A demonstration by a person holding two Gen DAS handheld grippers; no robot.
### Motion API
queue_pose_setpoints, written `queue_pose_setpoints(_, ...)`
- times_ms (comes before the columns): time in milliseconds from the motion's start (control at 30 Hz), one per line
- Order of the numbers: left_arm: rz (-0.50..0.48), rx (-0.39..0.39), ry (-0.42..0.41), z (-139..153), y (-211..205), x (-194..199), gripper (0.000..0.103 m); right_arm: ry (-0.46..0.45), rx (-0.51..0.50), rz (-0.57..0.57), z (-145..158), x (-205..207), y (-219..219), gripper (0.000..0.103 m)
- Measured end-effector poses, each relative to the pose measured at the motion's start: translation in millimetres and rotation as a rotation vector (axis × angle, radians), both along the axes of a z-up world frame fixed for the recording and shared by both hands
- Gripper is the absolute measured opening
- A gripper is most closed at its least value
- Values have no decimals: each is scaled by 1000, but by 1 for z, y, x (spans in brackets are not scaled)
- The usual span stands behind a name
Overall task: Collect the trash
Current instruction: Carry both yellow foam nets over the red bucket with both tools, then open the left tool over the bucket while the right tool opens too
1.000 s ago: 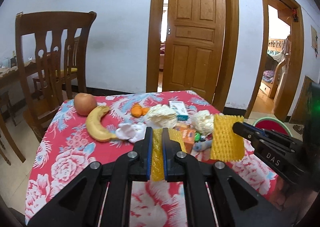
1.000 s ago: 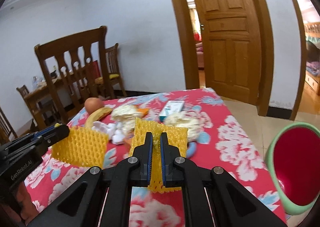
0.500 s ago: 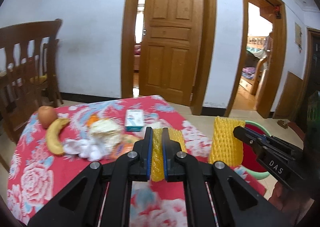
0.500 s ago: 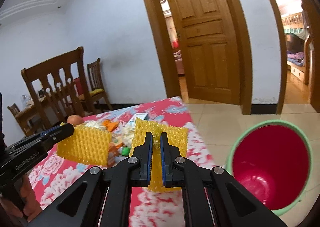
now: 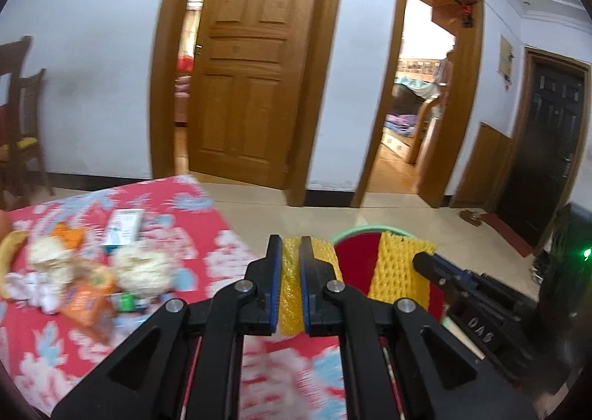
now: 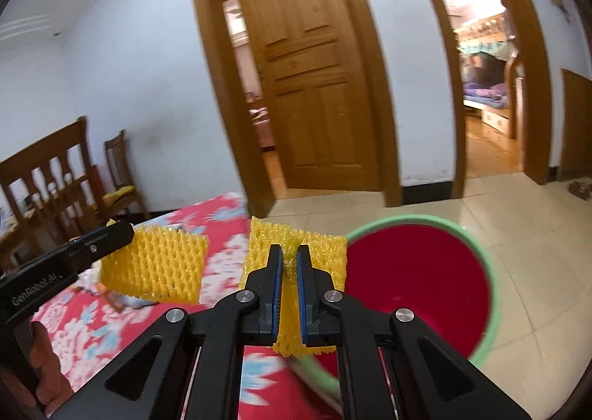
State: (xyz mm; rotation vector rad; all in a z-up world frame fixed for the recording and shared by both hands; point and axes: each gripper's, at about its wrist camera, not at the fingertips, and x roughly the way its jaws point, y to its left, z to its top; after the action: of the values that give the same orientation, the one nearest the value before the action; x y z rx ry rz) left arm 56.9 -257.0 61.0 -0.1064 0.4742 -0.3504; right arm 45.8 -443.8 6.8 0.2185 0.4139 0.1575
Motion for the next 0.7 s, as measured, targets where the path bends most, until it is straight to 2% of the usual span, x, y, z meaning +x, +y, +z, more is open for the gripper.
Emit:
queue_pose_setpoints(200, -86, -31, 16, -4, -57, 18, 7, 47, 59, -146, -19, -4, -57, 7)
queue_pose_setpoints(400, -139, -7, 60, -29, -106, 33, 7, 91, 73, -246, -37, -4, -99, 7)
queue_pose_setpoints(533, -165, 18, 80, -43, -126, 34, 7, 104, 95, -277, -42, -4, -113, 7)
queue_pose_setpoints(700, -179, 32, 73, -48, -135, 33, 7, 98, 84, -276, -45, -3, -111, 7)
